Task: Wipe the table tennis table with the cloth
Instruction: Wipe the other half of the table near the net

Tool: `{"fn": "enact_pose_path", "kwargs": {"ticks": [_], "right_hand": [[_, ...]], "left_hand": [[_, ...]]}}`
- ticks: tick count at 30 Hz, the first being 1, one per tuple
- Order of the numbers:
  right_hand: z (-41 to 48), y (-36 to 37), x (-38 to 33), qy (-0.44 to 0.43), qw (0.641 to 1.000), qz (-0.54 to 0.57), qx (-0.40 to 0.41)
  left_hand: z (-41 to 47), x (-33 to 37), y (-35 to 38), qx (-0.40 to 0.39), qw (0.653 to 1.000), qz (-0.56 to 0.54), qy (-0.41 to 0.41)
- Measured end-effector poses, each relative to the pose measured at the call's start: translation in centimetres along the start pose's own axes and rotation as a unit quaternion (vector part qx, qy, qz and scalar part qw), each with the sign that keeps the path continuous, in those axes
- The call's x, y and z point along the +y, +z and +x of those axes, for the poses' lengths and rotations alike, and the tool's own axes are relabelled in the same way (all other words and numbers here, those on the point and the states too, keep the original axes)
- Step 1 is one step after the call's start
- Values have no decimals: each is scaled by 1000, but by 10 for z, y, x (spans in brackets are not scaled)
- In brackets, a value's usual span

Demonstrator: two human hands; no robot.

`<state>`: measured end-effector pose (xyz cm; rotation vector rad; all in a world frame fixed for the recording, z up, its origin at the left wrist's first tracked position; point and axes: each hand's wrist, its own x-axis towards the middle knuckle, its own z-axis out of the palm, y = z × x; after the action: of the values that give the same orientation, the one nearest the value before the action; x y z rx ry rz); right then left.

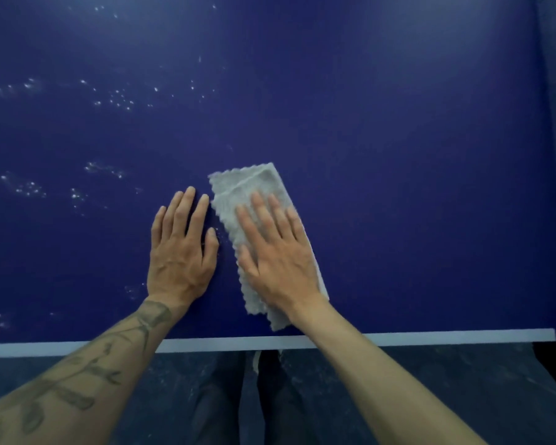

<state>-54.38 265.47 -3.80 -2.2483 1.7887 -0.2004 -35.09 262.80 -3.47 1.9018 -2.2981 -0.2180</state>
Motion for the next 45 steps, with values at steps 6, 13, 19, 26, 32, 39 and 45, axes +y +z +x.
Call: {"fn": "enact_pose_path", "kwargs": {"ticks": [6,13,19,26,32,39,45], "right_hand": [[-12,-25,75,124,992,-32,-2],[29,-2,5,130,991,-1,23],[-43,-4,30,37,999,-24,-3],[-5,-2,15,212,976,-24,41],[-59,20,-37,46,999,-16,22],[-49,1,-1,245,969,-29,32],[-13,32,-89,132,991,-9,38]], "left_hand": [[1,1,-4,-9,1000,-7,-14],[1,0,-3,7,1000,-15,-9],[1,-1,-1,12,1000,-20,-11],[0,-2,-3,10,1000,-24,-4],[-1,-2,-2,14,999,-32,0],[-1,-8,-16,1,996,-95,1],[-5,-54,-30,4,997,-81,11]]}}
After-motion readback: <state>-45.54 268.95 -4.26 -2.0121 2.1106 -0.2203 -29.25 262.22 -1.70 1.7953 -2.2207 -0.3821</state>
